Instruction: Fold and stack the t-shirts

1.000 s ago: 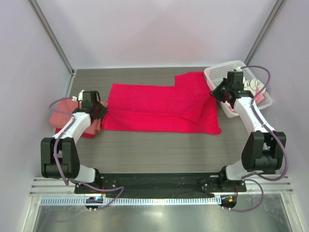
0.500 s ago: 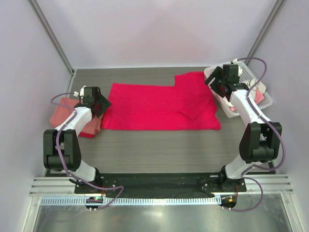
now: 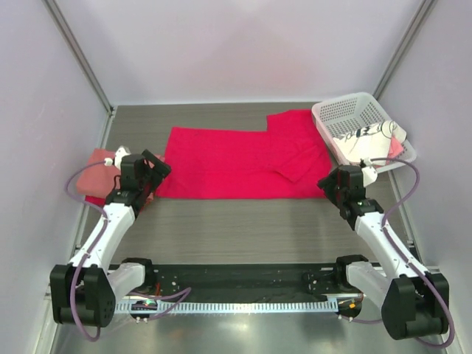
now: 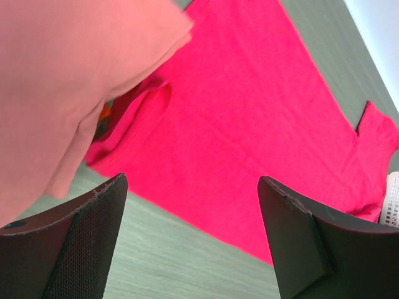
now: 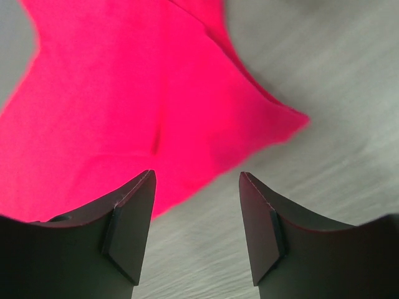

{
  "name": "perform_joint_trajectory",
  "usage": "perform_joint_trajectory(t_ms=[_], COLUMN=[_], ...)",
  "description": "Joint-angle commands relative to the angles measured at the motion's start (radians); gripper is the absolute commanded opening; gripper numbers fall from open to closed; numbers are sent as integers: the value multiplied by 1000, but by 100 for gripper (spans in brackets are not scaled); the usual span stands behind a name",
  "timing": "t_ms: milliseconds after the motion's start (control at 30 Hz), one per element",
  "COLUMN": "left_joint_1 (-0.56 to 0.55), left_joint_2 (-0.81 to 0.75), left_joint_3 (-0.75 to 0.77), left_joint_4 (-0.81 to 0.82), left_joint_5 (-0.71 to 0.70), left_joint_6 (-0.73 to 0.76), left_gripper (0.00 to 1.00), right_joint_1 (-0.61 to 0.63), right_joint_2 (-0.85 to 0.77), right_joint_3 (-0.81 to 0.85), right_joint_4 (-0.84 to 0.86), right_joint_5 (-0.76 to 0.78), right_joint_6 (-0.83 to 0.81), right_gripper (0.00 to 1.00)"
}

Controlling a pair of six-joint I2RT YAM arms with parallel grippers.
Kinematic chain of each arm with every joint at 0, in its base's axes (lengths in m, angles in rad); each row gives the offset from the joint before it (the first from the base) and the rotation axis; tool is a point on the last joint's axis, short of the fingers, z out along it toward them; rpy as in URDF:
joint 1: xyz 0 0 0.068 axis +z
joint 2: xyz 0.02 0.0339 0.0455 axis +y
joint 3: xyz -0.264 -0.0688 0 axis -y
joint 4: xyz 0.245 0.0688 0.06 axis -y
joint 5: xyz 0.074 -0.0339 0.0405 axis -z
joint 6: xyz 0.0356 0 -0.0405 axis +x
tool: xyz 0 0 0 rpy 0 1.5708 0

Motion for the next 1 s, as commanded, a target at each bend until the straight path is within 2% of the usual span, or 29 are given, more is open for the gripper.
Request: perform_joint_trajectory(t_ms=[0,133,533,567,600,633,733,967], left_joint_1=[3,1,3,3,1,0,-20,-135], left_joint_2=[-63,-104,-180,-177,-171,-164,-134,-45], left_joint_3=[-74,-142,-286,-289,-292,-292,-292,-289], left_joint_4=[57,101,170,172,173,179,190,229], left_joint_5=[13,23,14,13,13,11,5,-76], left_joint_6=[-67,-101,-162,-164,-165,-167,-173,-231], left_gripper=[85,84,84,84,84,84,83,80], right_joint_1=[5,3,1,1,0,-5,-9,-9], right_joint_2=[-12,48,298,310,322,332,295,188], right_joint_3=[-86,-130,-112,-109,-106,-104,-112,-147], right_joint_4=[101,178,341,341,339,338,315,295], right_joint_5=[53,79,229,243,243,243,268,265], right_joint_6=[78,107,181,185,184,182,179,148], right_gripper=[61,61,59,56,48,23,1,1])
